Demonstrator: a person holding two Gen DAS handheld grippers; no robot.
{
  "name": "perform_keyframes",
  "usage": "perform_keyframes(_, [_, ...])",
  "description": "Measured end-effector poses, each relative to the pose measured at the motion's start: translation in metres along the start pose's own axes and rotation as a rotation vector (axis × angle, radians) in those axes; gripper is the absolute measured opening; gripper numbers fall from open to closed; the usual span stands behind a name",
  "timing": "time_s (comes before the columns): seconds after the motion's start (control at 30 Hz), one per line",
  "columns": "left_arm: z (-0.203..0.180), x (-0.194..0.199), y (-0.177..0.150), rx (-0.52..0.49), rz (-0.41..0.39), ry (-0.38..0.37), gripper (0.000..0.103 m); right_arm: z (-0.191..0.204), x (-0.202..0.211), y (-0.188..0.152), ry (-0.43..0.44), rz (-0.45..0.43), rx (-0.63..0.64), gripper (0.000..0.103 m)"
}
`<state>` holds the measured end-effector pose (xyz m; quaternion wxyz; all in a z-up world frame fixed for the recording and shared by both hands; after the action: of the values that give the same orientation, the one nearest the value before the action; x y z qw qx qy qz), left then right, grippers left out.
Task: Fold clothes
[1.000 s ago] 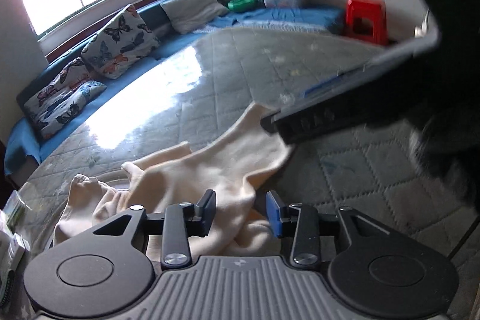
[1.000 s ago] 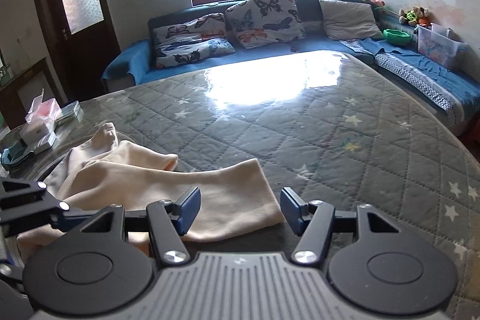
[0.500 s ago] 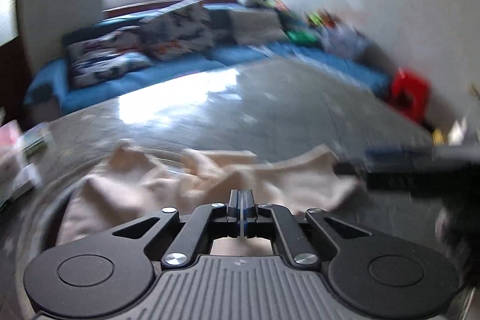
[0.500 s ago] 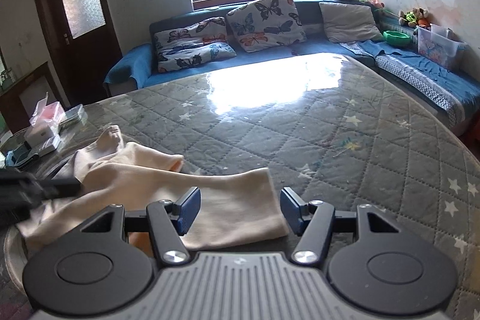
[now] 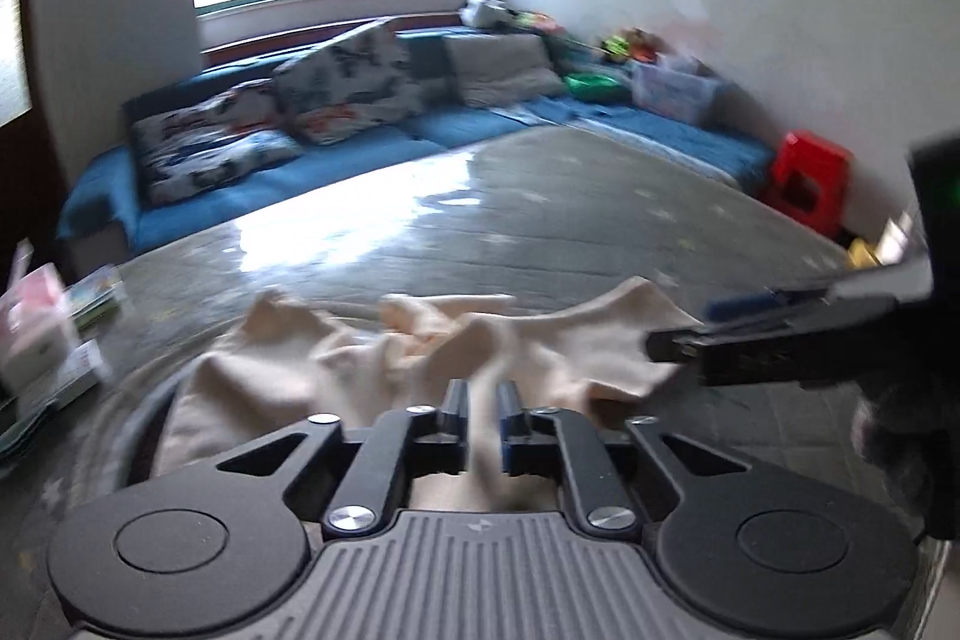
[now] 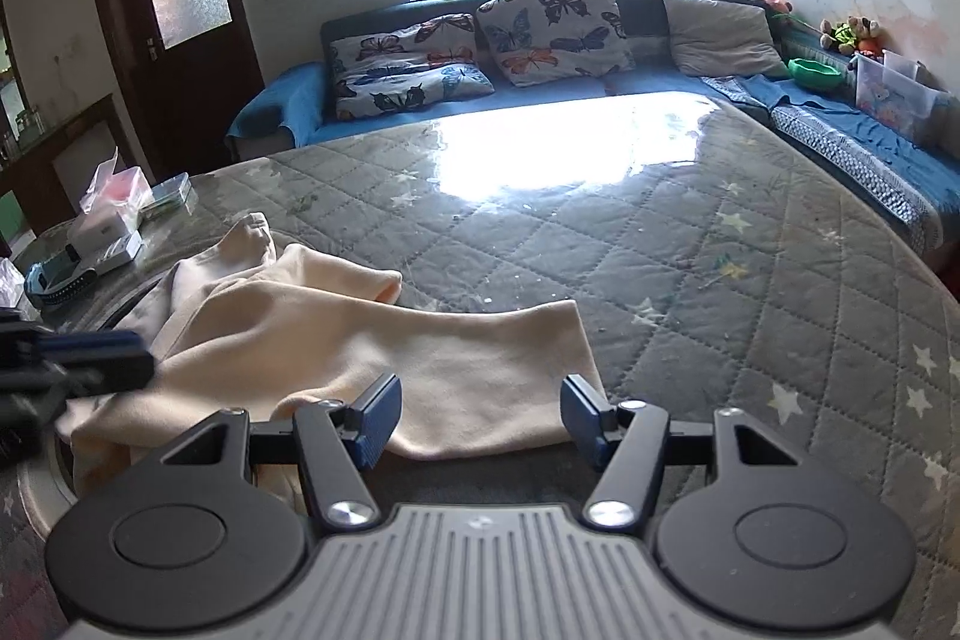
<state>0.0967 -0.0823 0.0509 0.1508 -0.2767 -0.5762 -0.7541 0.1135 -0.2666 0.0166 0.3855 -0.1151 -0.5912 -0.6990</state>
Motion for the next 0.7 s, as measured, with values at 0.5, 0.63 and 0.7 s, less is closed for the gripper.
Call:
perform_keyframes(0.5, [-0.052,-0.060,-0.007,-0.181,0.069,0.019,0.008,-0.016,0.002,0.001,-0.017,-0.006,-0.025,0.060])
perform_keyframes(0.63, [-0.039,-0.049,-0.007,-0.138,0.020,0.049,0.003,-0.017,0.005,0.001,-0.021,-0.014,-0.023,0.060])
perform_keyframes(0.7, [-0.024,-0.037,-0.005,-0.072,-0.012,0.074,0.003,-0.016,0.007,0.002,-0.022,-0.021,-0.021,0.060])
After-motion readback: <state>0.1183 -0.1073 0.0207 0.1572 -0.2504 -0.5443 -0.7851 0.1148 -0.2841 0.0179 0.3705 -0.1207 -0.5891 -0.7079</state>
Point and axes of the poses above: each gripper's, at about its wrist camera, not at the fingertips, and x roughly against the way its jaws point, z to its left, y to its top, the point moved 3 cm from there along -x, roughly the way its jaws point, and after that the axes turned 14 degrees about y, right-handed, at the moved point
